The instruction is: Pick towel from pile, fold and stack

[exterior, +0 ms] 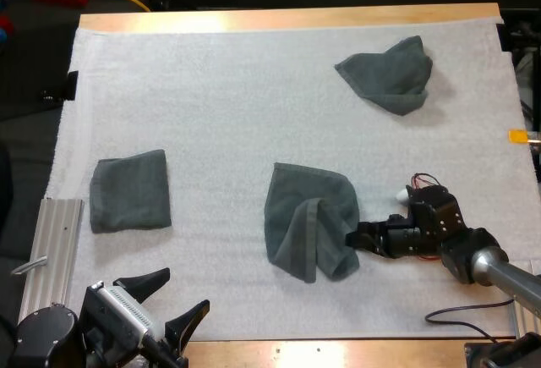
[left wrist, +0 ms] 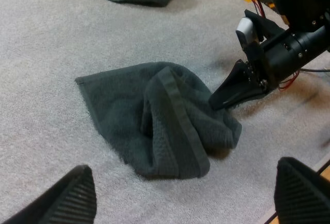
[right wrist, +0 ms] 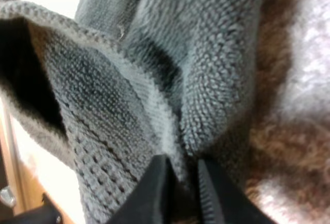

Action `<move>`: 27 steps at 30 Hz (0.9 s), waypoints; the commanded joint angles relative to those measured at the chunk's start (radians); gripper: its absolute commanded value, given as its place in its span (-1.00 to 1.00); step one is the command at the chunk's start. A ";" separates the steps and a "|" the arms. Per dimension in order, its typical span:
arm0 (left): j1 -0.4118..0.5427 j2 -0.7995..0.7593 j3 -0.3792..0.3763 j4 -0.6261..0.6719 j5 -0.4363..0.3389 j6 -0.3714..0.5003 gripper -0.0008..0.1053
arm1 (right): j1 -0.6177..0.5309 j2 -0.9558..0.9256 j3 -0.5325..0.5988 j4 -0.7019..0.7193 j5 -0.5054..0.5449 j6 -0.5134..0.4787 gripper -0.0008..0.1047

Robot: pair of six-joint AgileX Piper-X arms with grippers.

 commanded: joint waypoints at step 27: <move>-0.004 0.001 -0.006 0.003 0.009 -0.010 0.33 | 0.057 0.000 0.000 0.006 0.030 -0.011 -0.51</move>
